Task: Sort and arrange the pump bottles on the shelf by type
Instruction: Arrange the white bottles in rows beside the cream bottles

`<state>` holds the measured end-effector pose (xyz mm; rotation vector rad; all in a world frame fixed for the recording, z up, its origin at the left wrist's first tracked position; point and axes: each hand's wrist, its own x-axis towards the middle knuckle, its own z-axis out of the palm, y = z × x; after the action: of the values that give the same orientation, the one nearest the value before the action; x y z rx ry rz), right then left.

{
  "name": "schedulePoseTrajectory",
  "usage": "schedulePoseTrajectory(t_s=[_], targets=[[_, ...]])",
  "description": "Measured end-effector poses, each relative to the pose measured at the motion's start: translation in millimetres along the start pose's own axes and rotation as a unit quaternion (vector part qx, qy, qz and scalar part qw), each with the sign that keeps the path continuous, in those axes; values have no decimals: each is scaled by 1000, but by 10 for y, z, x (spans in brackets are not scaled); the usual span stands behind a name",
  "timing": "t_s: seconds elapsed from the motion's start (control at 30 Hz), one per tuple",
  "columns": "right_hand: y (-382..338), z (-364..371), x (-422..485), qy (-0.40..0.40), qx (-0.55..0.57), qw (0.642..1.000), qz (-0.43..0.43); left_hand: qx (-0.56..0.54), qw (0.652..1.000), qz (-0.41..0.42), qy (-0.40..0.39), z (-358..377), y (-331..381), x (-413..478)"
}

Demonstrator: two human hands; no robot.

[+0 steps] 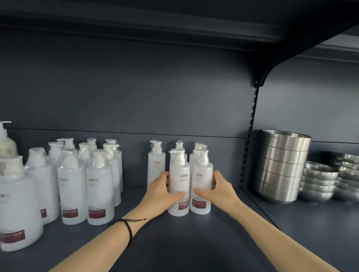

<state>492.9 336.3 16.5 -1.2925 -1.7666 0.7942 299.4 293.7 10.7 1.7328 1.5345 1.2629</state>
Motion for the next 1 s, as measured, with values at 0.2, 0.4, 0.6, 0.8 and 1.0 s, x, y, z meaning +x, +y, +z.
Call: schedulePoseTrajectory(t_s=[0.2, 0.4, 0.6, 0.8, 1.0], targets=[[-177, 195, -270, -5, 13, 1000, 0, 5, 1000, -1, -19, -309, -2, -353], [-463, 477, -639, -7, 25, 1000, 2, 0, 1000, -5, -15, -712, -97, -755], [-725, 882, -999, -8, 47, 999, -10, -8, 1000, 10, 15, -1204, -215, -1281], [-938, 1340, -1252, -17, 58, 998, -28, 38, 995, 35, 81, -1642, -380, -1692], [-1177, 1694, -1354, -17, 64, 997, -32, 11, 994, 24, 106, -1934, -517, -1809]])
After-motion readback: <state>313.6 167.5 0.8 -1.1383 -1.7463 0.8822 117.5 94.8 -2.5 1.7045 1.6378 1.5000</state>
